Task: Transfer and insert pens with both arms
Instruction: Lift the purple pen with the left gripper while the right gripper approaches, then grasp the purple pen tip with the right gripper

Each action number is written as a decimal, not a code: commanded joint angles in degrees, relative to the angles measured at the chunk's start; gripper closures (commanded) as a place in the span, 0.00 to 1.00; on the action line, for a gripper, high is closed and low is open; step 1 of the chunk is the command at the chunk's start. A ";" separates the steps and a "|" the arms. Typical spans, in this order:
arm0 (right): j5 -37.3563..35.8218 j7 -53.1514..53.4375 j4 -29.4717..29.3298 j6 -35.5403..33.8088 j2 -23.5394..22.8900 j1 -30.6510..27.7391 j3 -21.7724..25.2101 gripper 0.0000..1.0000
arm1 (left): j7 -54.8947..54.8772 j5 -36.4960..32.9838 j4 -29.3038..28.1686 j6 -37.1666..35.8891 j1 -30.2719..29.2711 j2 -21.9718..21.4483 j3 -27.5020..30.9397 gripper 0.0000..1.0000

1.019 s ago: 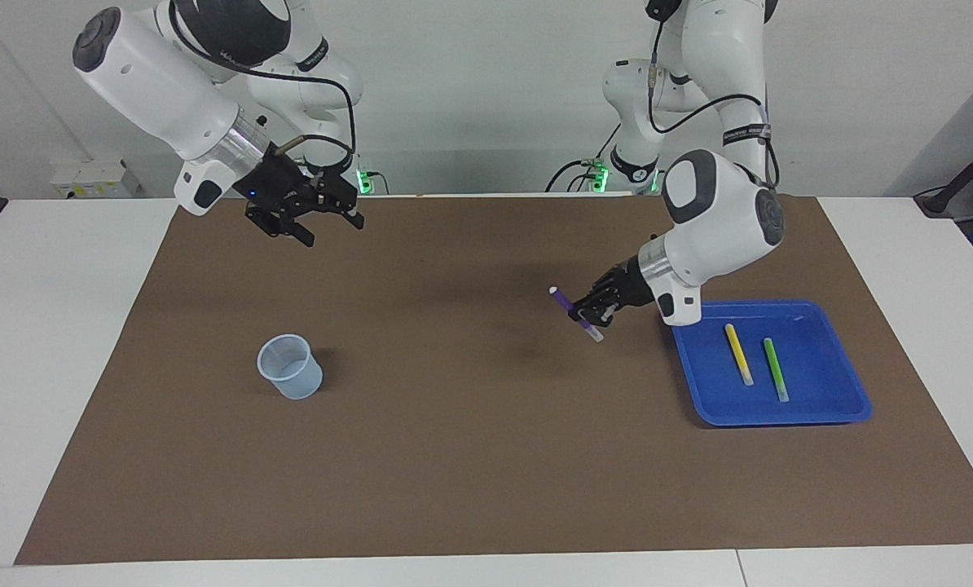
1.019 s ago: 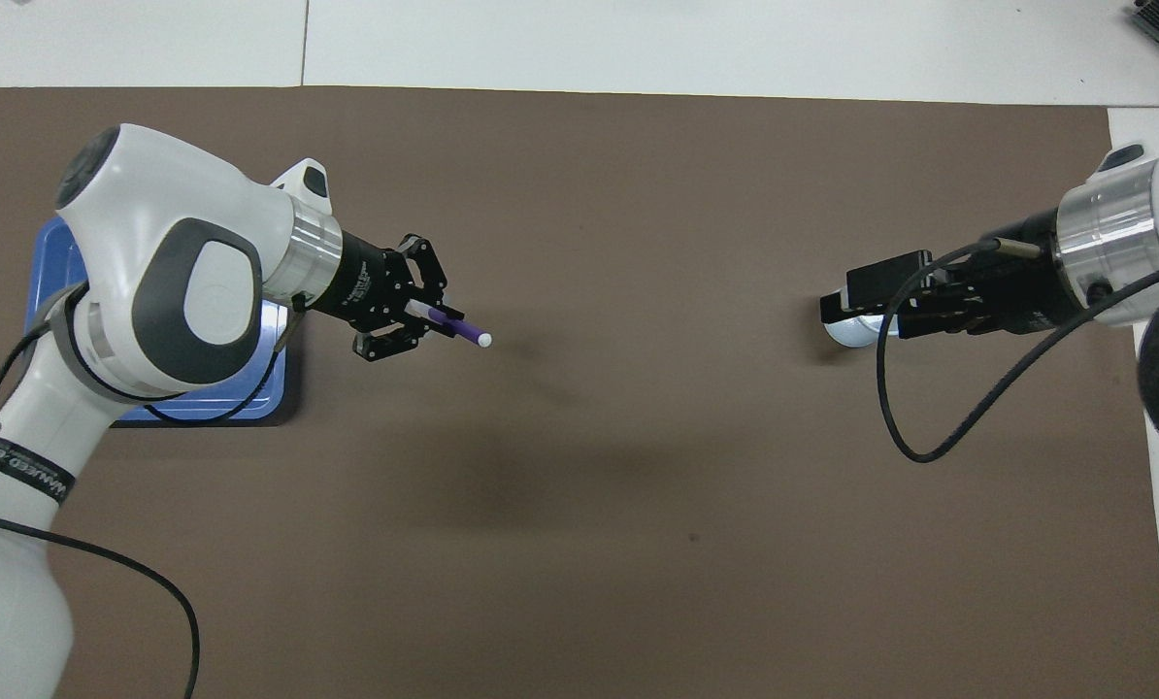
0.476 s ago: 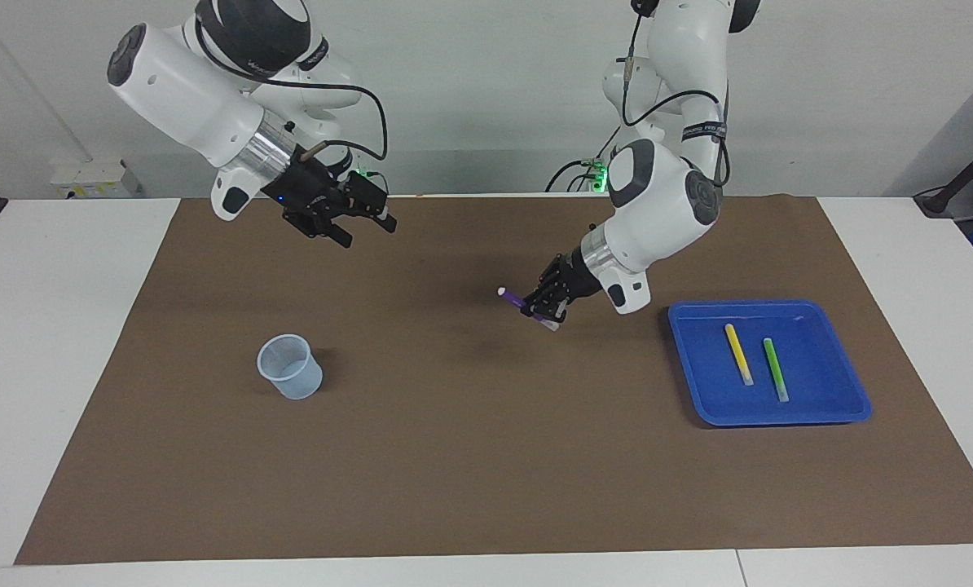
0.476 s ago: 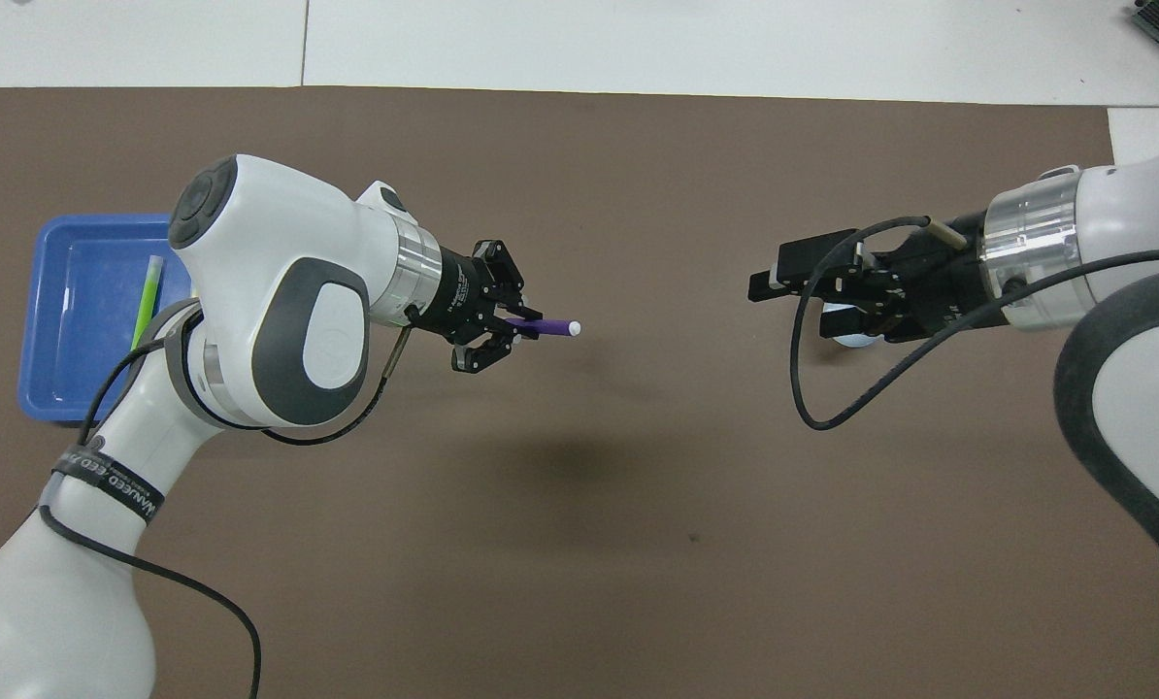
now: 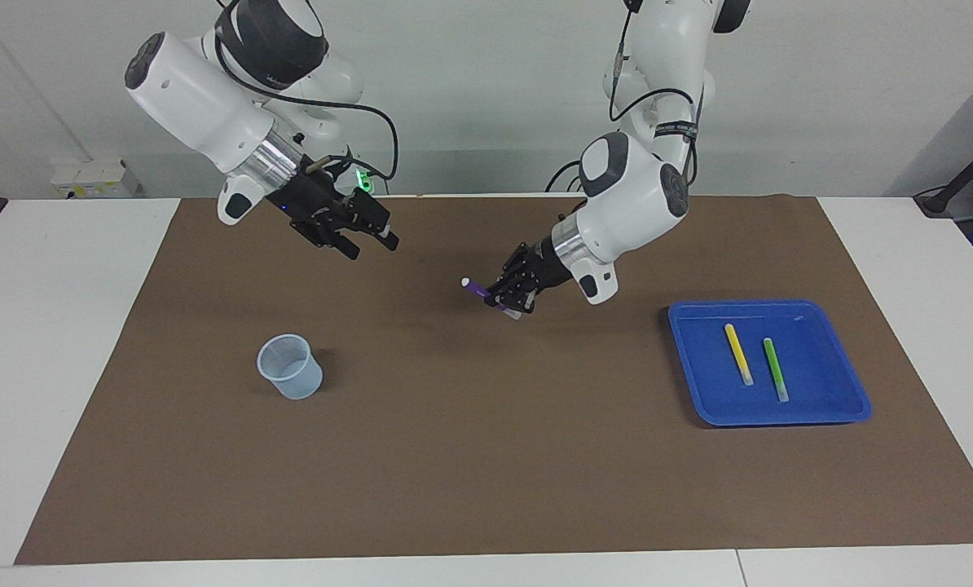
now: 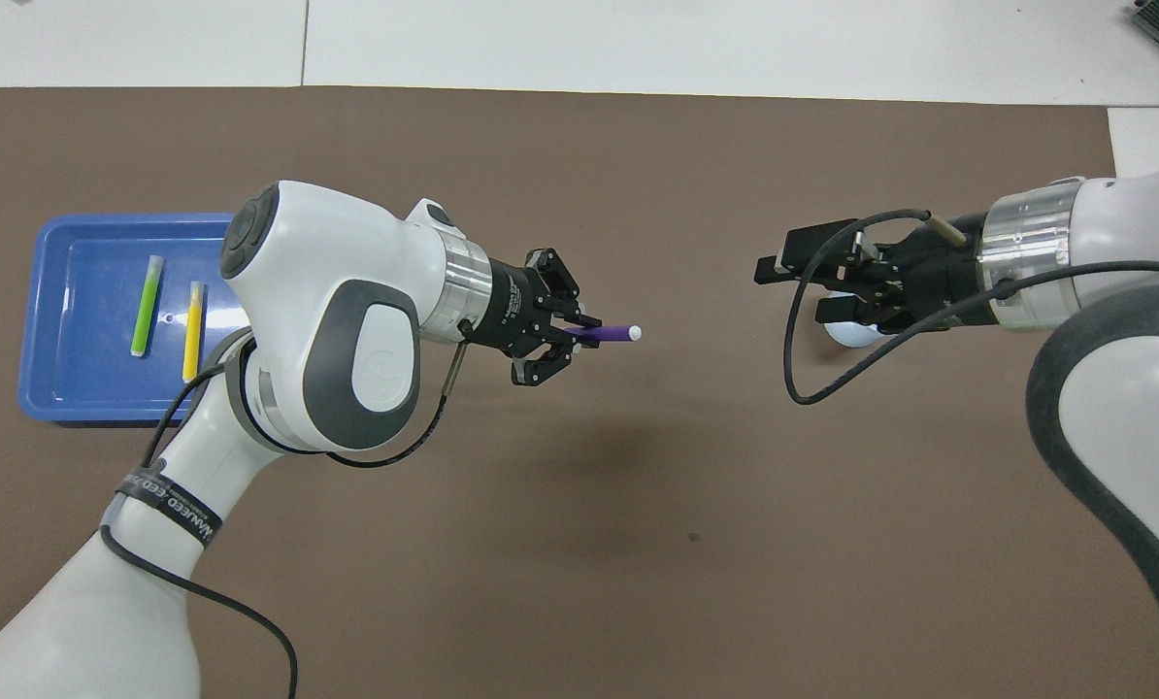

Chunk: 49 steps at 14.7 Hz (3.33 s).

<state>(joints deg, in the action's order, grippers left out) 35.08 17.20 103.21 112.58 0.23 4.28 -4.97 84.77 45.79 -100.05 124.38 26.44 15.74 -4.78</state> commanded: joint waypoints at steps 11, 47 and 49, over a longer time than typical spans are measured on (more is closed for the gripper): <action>0.52 -3.23 12.63 12.05 4.25 4.86 -0.21 0.27 | 13.31 0.62 3.54 6.32 5.03 -0.09 -0.76 1.00; 0.34 -5.07 11.58 18.37 0.83 8.29 -0.39 1.00 | 12.53 0.26 1.27 7.55 5.12 -0.71 -0.67 1.00; 0.34 -5.07 11.05 18.37 0.56 8.37 -0.39 1.00 | 12.53 0.18 1.27 7.37 5.12 -0.71 -0.67 1.00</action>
<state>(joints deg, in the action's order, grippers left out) 35.15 13.67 114.62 129.84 1.50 13.13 -5.34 96.90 45.89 -97.86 131.14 31.11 15.94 -5.86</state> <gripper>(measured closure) 0.811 0.833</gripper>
